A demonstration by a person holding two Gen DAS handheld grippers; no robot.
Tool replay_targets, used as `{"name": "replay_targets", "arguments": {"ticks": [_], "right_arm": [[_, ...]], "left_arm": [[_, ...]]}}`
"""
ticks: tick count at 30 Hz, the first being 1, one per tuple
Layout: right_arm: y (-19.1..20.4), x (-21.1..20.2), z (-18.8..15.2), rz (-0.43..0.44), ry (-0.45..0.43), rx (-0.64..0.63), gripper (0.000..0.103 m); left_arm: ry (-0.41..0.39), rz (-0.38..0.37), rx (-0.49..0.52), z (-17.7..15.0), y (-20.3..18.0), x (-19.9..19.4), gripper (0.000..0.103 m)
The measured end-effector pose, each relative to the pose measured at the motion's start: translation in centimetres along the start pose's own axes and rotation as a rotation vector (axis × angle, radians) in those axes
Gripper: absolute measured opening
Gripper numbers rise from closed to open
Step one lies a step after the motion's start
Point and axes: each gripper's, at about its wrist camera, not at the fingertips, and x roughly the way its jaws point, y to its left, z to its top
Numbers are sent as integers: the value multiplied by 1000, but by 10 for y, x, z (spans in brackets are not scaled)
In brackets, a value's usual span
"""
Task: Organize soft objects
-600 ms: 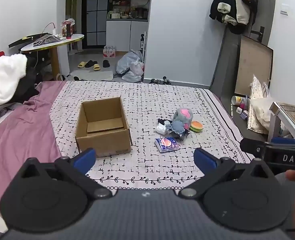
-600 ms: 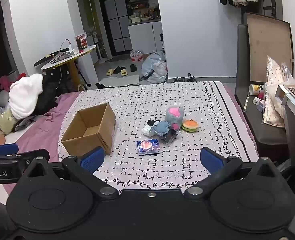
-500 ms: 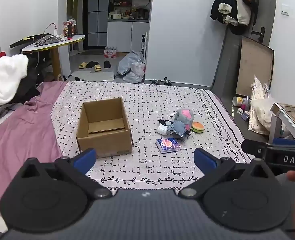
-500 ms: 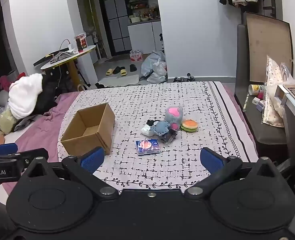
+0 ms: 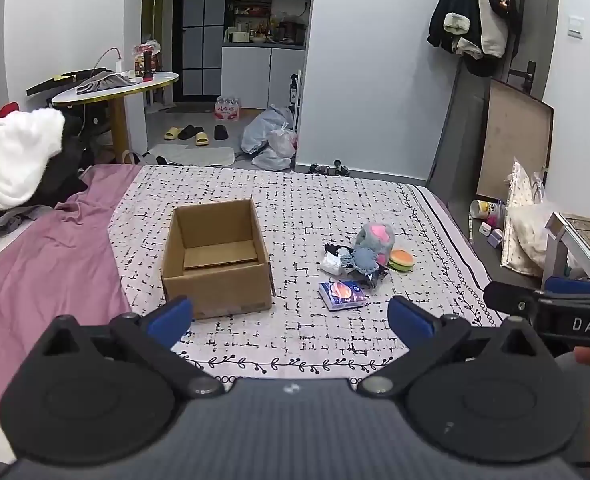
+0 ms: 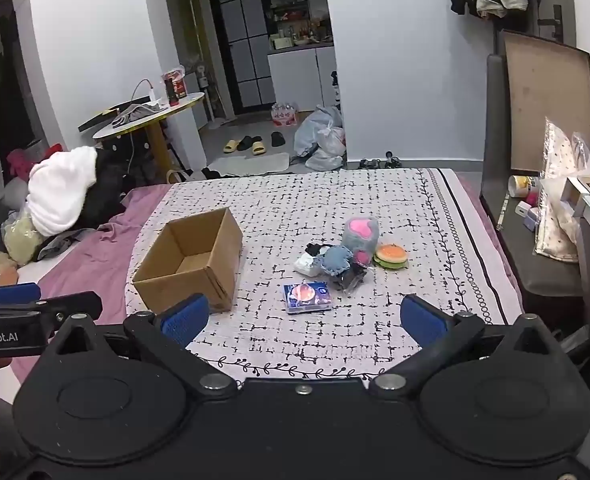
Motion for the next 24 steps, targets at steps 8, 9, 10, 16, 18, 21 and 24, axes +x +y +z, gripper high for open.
{"name": "replay_targets", "arguments": {"ticks": [8,9,10,16,18,21,24], "right_arm": [[5,-2,1,1,-13,-28,103],[5,-2,1,-1,-13,-30,103],[4,-2,1,-2,-13,-31,103],[4,-2,1,2,-15,-31,103],[4,-2,2,3,-17,-32,103],[5,-3,3,4,-20,-38,103],[5,-2,3,3,-20,-40,103]], "left_arm": [[-3,3,-11,-1,3,0,103],[-4,3,-11,-1,3,-1,103],[-4,4,-11,-1,3,-1,103],[-6,4,-11,-1,4,-1,103],[-9,5,-12,-1,4,-1,103],[-10,6,-12,-1,4,-2,103],[-10,8,-14,0,4,-2,103]]}}
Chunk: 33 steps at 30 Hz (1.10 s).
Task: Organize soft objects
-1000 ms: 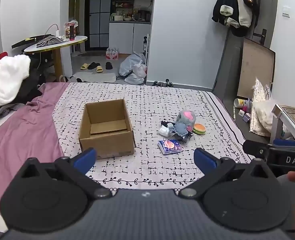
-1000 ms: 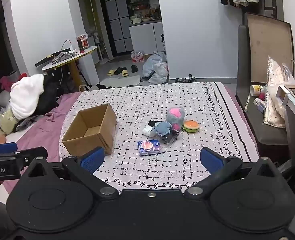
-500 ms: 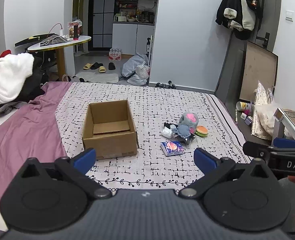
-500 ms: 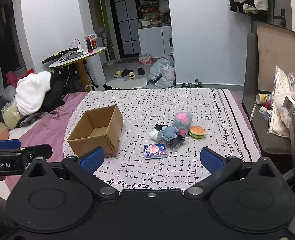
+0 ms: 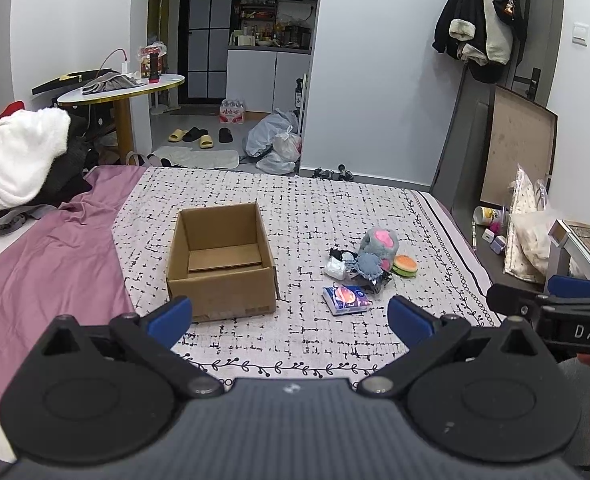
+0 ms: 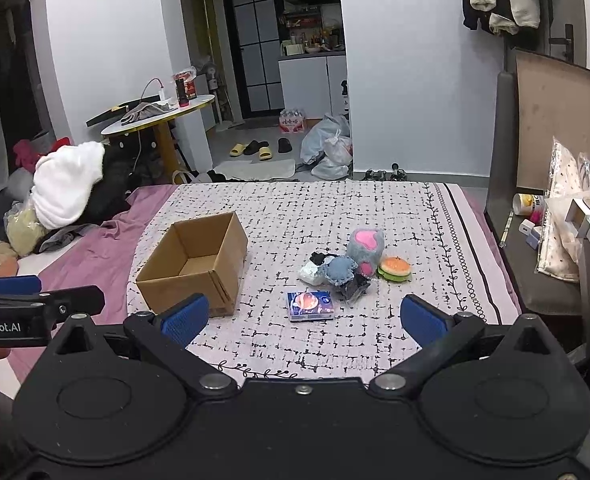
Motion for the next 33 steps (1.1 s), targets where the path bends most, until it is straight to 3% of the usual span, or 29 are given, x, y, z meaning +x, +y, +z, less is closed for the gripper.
{"name": "replay_targets", "arguments": {"ticks": [33], "right_arm": [[14,2,-3,14,9,-31,103]], "left_arm": [[-14,7,-3,4,-3,-2,103]]}}
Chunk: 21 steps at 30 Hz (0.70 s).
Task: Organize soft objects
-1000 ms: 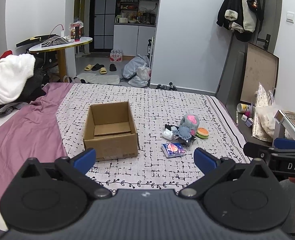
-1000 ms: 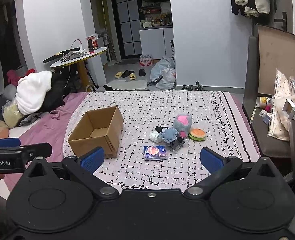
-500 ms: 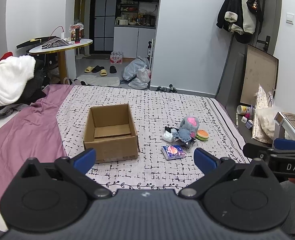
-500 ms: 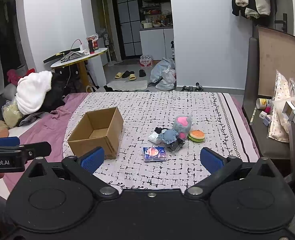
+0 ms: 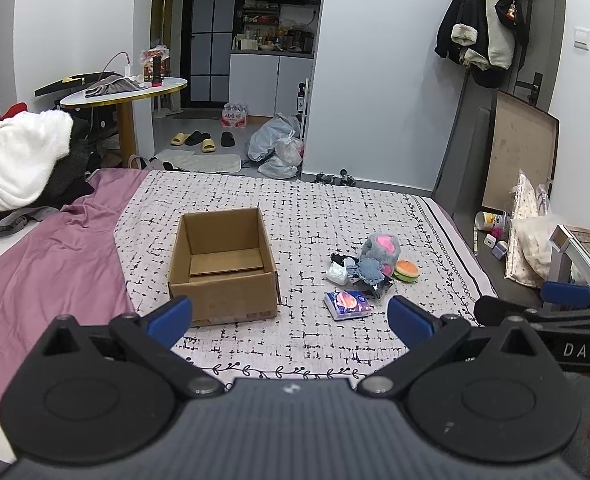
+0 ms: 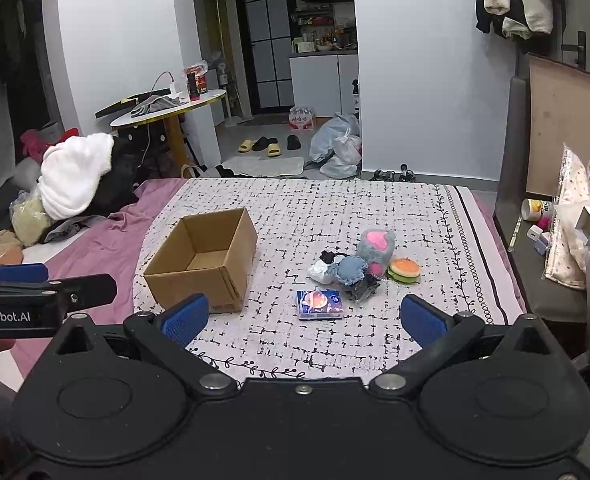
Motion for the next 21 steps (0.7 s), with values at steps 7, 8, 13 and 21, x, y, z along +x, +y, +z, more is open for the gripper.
{"name": "replay_targets", "arguments": {"ticks": [7,8,13,21], "right_arm": [[-2,5,0,5,1,8,103],[-3,6,-1,6,1,10,103],[-4,16,0,23,1,13,103],[-23,55,10,45,38,49,103]], "left_arm": [[10,16,-3,-1,2,3,103],[9,18,-3,0,2,4,103],[5,34,0,4,1,11,103],[37,64,-41,18,3,53,103]]}}
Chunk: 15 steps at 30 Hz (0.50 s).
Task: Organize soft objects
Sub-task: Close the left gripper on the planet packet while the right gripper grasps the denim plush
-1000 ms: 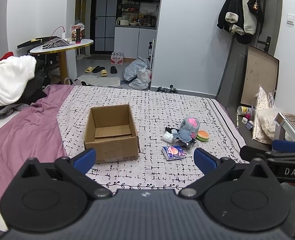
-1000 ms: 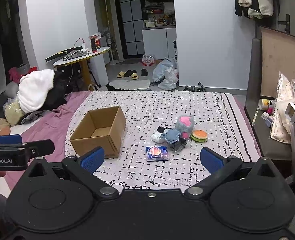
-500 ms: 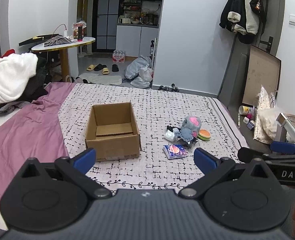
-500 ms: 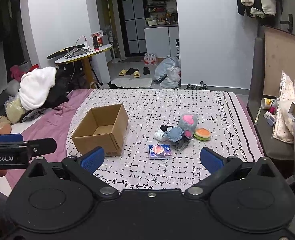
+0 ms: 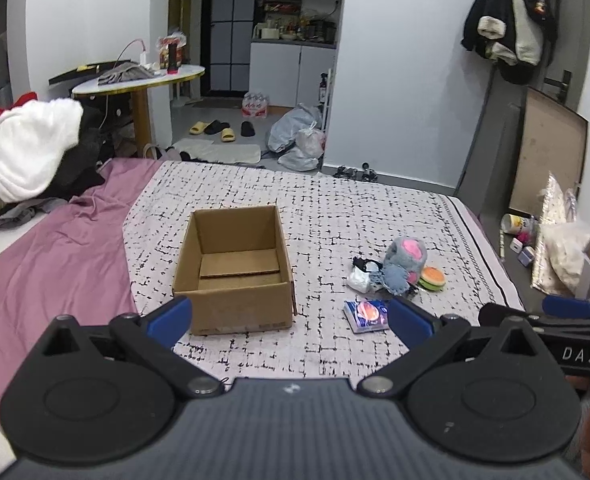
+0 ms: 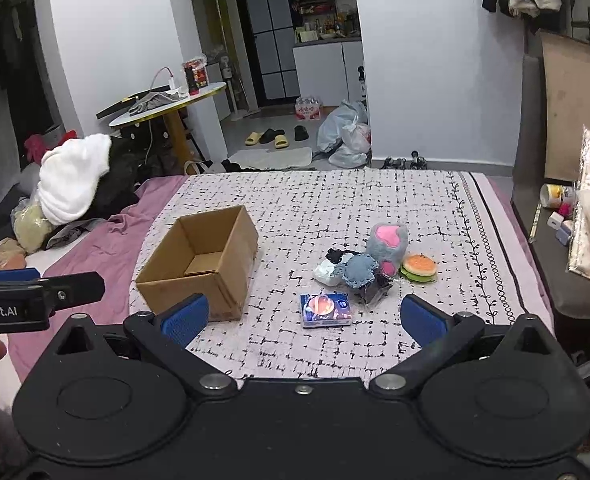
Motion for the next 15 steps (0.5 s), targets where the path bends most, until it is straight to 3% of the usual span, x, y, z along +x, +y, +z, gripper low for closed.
{"name": "replay_targets", "arguments": {"ticks": [11,15], "right_arm": [[-34,58,12,16,64,49,102],[-47,80,17,32,95,77,94]], "left_arm": [[58,-30,-35,19,-7,67,102],[76,-39,-35,22,-11,90,101]]}}
